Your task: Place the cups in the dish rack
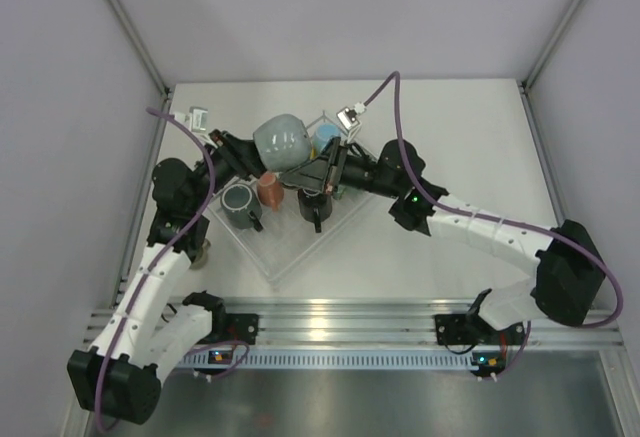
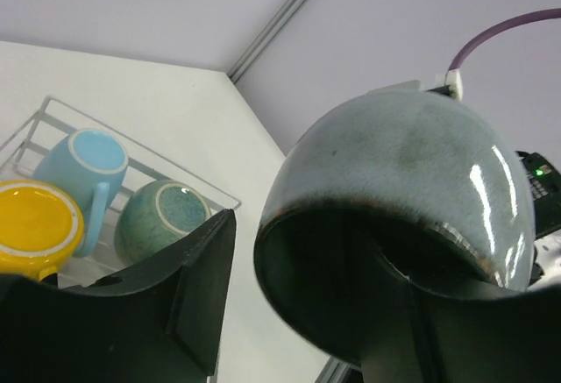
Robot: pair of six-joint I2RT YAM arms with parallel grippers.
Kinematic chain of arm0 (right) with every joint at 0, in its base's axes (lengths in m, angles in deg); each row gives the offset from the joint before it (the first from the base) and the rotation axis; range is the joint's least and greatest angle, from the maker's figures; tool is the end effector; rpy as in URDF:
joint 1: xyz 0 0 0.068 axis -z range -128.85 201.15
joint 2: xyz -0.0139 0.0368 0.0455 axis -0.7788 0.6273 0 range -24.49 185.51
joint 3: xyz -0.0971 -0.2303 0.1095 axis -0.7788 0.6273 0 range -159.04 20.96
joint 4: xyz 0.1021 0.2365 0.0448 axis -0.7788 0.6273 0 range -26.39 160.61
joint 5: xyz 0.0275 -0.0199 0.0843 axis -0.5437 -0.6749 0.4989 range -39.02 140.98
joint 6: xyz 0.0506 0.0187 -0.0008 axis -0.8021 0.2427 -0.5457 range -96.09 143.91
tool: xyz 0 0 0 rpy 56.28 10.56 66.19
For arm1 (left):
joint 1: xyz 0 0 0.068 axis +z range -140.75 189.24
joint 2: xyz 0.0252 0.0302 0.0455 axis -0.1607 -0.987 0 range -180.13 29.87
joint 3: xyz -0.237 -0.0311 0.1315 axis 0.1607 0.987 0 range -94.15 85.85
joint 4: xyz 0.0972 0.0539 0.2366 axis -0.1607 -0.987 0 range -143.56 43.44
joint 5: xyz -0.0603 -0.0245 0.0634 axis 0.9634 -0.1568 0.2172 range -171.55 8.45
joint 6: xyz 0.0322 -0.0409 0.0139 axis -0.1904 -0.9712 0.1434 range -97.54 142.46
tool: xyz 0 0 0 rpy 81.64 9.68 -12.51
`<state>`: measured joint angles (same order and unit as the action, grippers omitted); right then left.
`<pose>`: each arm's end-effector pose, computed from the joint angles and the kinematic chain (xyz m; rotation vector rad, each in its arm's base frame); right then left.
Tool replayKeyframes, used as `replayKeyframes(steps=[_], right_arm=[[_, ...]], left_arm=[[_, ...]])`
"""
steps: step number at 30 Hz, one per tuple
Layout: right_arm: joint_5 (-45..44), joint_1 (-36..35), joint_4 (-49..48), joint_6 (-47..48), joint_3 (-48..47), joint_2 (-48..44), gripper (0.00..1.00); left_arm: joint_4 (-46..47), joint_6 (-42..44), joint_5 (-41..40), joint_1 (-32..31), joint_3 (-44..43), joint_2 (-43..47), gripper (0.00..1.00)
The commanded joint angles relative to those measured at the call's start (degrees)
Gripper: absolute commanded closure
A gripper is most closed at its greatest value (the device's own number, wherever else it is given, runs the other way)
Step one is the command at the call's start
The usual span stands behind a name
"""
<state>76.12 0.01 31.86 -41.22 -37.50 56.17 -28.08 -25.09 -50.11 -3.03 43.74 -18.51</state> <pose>0.1961 0.2675 0.3546 -0.2372 1.7371 1.9015 0.1882 -0.0599 0.3659 0.0421 1.5053 -1.2259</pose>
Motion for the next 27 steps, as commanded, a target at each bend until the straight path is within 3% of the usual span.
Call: replayKeyframes(steps=[1,7,13,15,19,27], right_arm=[[-3.70,1.47,-6.05,3.07,-1.14,-5.34,1.00],[-4.40,3.14,-2.98,5.00,0.10,-7.79,1.00],[-8.44,3.59,7.21,11.94,-0.16,-10.70,1.00],[-9.84,3.50,11.51,14.49,-0.61,-10.79,1.00],[-12.40,2.71,18.19,18.36,-2.18,-9.48,1.00],[-19.76,-2.12,26.38,26.79,-6.05,-4.99,1.00]], left_arm=[[-2.74,3.07,-1.46,-0.47,-1.92,2.58,0.41],[-12.32,6.85,-9.11,-0.47,-4.12,3.73,0.39],[-24.70,8.44,-19.28,-0.47,-8.42,2.51,0.38],[-29.61,9.40,-22.37,-0.38,-11.14,1.37,0.38],[-40.68,10.98,-35.87,-0.38,-18.87,-2.15,0.37],[-48.89,12.57,-44.53,-0.03,-29.78,-5.85,0.35]])
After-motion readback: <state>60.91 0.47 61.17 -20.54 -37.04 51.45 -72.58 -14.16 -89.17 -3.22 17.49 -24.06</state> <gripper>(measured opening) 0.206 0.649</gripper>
